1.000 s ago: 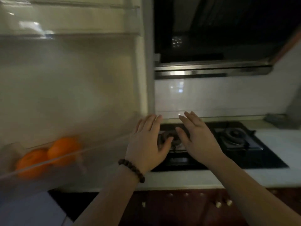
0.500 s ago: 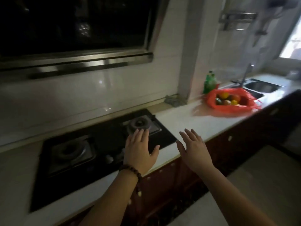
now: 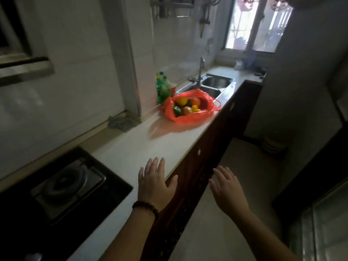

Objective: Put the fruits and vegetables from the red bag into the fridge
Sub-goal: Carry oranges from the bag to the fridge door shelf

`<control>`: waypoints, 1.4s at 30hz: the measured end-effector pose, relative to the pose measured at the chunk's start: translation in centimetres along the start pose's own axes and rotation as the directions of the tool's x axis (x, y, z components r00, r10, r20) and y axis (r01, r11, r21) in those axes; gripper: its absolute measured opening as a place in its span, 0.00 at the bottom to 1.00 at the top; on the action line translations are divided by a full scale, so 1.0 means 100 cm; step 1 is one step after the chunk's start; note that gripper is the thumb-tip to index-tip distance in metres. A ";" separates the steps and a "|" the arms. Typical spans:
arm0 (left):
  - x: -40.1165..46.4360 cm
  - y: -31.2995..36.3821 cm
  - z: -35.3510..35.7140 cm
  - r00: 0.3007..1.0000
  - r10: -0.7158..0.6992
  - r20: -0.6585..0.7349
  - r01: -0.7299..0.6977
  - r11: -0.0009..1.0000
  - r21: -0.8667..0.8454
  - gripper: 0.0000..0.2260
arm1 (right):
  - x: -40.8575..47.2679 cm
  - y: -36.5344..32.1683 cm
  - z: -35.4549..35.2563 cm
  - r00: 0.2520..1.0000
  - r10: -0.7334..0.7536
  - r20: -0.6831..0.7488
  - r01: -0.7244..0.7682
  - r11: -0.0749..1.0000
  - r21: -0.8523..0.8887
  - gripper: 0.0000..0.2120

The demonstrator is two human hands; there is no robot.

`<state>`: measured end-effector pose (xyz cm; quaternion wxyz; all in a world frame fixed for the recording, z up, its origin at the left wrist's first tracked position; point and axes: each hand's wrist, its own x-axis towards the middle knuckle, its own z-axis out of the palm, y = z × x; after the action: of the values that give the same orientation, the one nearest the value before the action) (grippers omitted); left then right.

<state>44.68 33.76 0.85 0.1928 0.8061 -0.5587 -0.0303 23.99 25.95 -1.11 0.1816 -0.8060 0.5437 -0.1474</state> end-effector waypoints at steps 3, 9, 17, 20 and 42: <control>0.061 0.003 0.018 1.000 0.028 0.004 -0.028 0.999 -0.034 0.31 | 0.051 0.015 0.002 0.998 0.049 -0.030 -0.048 0.999 0.005 0.25; 0.174 0.008 0.041 0.997 0.070 0.037 -0.068 0.997 -0.043 0.31 | 0.145 0.018 0.006 0.993 0.117 -0.032 -0.115 0.992 0.048 0.24; 0.283 0.033 0.077 0.994 0.076 0.080 -0.071 0.995 -0.066 0.32 | 0.251 0.049 0.004 0.986 0.166 -0.010 -0.165 0.982 0.092 0.25; 0.324 0.048 0.100 0.994 0.065 0.087 -0.060 0.996 -0.062 0.32 | 0.298 0.069 0.000 0.990 0.144 0.003 -0.143 0.984 0.105 0.25; 0.553 0.108 0.194 0.938 -0.342 -0.062 0.342 0.940 -0.002 0.22 | 0.649 0.163 -0.029 0.888 -0.356 0.290 0.366 0.930 0.022 0.27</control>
<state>50.59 -25.30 -4.15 0.1981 0.8922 -0.4041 -0.0363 33.05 -40.35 -3.32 0.2150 -0.9087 0.3544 -0.0502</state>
